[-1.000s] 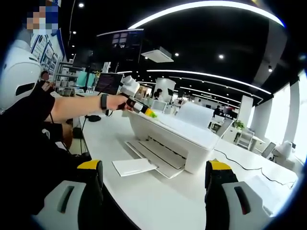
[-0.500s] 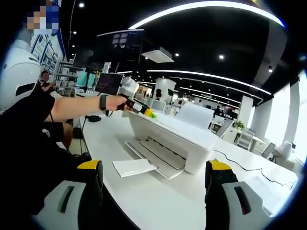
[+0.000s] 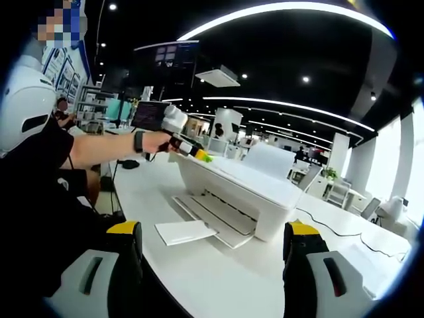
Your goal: Remove the paper from the printer output slot and place it on top of the printer
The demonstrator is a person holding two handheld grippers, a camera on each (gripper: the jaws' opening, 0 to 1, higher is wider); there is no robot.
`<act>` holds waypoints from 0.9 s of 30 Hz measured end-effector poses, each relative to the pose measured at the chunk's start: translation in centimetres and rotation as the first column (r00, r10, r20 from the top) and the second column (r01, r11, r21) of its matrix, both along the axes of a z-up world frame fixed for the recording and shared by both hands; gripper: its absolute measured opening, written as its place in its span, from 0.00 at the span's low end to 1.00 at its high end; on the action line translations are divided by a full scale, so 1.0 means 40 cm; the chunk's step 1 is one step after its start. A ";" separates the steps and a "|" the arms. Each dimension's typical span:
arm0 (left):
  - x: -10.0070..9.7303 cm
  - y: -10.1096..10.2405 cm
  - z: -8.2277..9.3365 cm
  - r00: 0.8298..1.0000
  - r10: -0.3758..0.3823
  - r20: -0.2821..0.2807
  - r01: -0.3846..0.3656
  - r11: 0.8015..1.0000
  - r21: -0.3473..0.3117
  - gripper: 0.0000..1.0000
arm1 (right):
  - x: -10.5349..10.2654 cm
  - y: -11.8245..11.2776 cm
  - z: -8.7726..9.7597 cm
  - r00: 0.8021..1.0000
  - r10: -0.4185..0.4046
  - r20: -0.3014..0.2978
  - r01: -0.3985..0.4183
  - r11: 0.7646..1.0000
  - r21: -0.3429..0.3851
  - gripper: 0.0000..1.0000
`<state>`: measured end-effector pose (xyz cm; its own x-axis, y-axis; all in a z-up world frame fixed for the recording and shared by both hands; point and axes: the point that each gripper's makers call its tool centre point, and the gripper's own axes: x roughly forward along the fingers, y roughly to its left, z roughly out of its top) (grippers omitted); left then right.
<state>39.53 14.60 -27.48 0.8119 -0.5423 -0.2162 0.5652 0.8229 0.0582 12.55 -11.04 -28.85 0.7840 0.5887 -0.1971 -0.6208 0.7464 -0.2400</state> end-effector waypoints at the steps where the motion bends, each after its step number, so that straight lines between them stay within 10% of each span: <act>1: -0.001 0.003 0.000 1.000 0.000 0.001 0.000 1.000 0.001 0.97 | 0.000 0.000 0.000 1.000 0.000 0.000 0.000 1.000 -0.001 0.83; 27: -0.073 0.068 -0.024 0.998 0.034 0.059 -0.038 0.997 0.066 0.97 | 0.003 0.010 -0.007 1.000 0.007 -0.004 -0.007 1.000 -0.003 0.83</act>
